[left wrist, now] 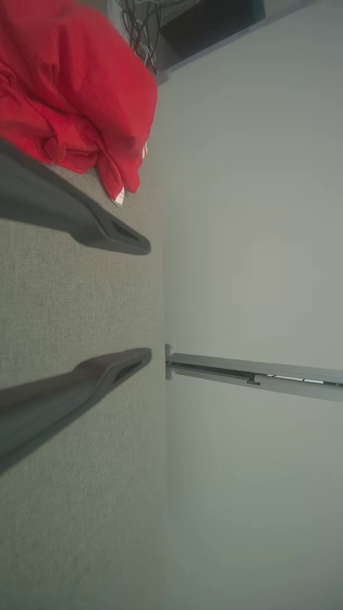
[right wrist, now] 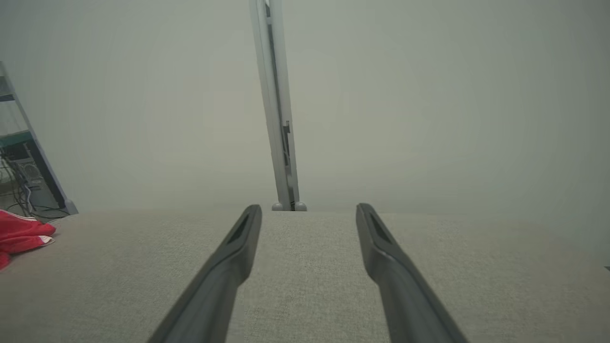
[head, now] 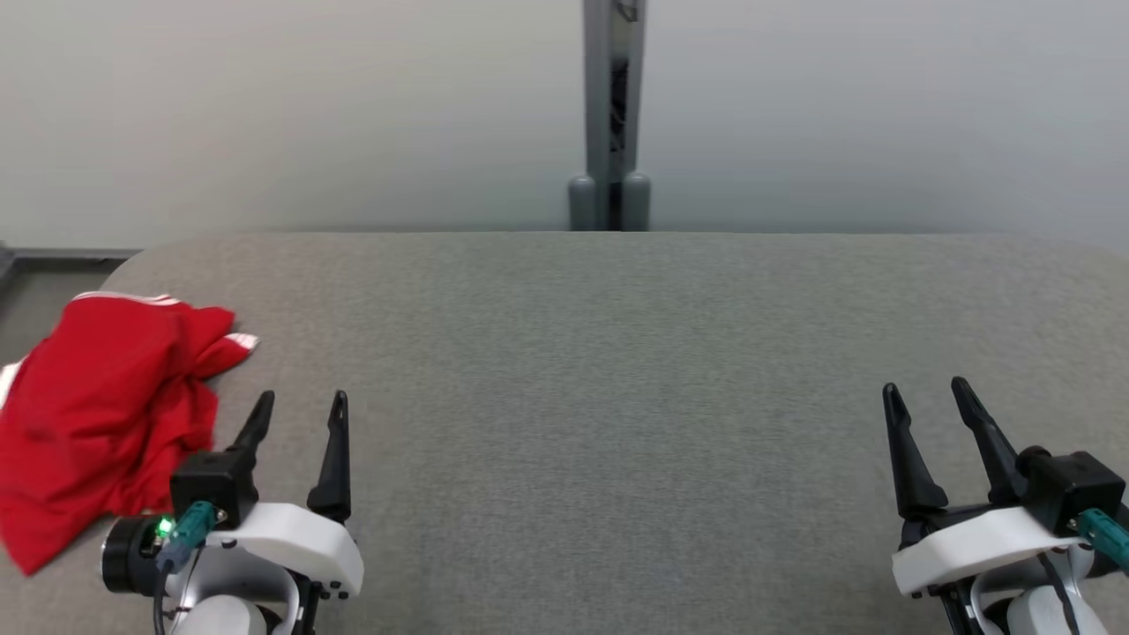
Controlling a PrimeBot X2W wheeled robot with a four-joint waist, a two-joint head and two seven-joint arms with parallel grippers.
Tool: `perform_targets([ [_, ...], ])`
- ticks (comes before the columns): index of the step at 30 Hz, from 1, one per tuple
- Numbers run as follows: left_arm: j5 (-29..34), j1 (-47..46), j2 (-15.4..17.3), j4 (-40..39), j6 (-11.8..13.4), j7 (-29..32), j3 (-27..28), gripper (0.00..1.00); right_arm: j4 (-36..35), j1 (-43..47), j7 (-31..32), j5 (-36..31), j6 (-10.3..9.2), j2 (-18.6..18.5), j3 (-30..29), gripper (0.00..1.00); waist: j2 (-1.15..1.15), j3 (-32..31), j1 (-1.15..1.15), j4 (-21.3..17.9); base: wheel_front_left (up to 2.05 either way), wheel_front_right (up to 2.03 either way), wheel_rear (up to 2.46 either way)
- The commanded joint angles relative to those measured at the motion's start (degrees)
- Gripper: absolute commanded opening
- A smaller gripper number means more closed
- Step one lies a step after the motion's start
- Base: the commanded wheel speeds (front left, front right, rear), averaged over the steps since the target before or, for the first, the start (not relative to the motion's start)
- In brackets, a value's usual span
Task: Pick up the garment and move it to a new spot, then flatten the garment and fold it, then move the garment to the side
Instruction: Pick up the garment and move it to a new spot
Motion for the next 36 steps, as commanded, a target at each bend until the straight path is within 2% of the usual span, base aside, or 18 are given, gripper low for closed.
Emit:
perform_targets([
  [1,-0.1,-0.6,0.7,-0.9,0.5,0.3,0.4,1.0,-1.0,-0.5,0.2,-0.4,0.1,0.1,-0.1,1.0,0.0,0.4,0.0,3.0,0.0,0.0,0.0],
  [11,-0.5,0.7,2.7,-5.8,2.4,1.7,2.6,1.0,-6.9,-0.4,2.2,-0.4,0.1,1.0,1.9,1.0,0.0,1.3,0.0,11.5,0.0,0.0,0.0],
  [20,-1.4,2.5,3.6,-8.2,4.0,2.1,4.4,1.0,-8.7,0.2,3.5,-0.8,0.1,1.5,2.8,1.0,0.0,1.7,0.0,17.8,0.0,0.0,0.0],
  [26,-1.3,4.0,3.9,-8.9,4.9,2.4,4.8,1.0,-8.2,0.5,4.0,-0.8,0.1,1.8,3.0,1.0,0.0,1.6,0.0,19.4,0.0,0.0,0.0],
  [36,-2.2,4.1,4.0,-8.8,5.4,2.3,4.9,1.0,-7.8,0.5,4.2,-0.3,0.1,1.9,3.4,1.0,0.0,1.6,0.0,19.5,0.0,0.0,0.0],
])
